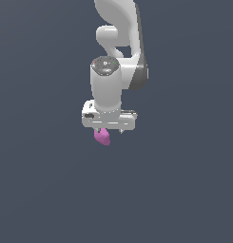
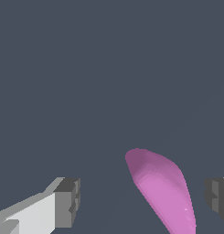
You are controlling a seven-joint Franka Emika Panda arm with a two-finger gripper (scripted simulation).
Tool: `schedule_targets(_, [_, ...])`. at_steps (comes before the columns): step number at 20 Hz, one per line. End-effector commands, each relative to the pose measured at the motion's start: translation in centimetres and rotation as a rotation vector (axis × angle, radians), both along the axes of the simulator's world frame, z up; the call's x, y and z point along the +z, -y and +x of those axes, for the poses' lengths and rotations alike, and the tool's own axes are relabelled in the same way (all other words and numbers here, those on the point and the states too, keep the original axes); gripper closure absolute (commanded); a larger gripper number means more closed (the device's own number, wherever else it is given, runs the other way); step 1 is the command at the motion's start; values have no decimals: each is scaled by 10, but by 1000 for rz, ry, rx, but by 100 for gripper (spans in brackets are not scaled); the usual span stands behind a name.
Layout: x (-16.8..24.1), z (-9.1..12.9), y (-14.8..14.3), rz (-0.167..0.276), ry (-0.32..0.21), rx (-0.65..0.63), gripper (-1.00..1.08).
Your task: Pick up the object and move it to a goal position.
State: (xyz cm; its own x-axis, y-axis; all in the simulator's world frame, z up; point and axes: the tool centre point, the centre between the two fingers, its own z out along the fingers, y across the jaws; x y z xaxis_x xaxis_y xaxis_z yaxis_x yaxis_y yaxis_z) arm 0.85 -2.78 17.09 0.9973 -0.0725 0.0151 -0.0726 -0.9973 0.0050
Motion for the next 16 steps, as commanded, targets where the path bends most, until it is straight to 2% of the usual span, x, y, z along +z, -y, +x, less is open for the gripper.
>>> schedule_targets(1, [0,0,0,0,0,0,-92])
schedule_targets(11, [12,1,24,-21,13,11,-92])
schedule_targets(16, [12,1,24,-21,13,14,-92])
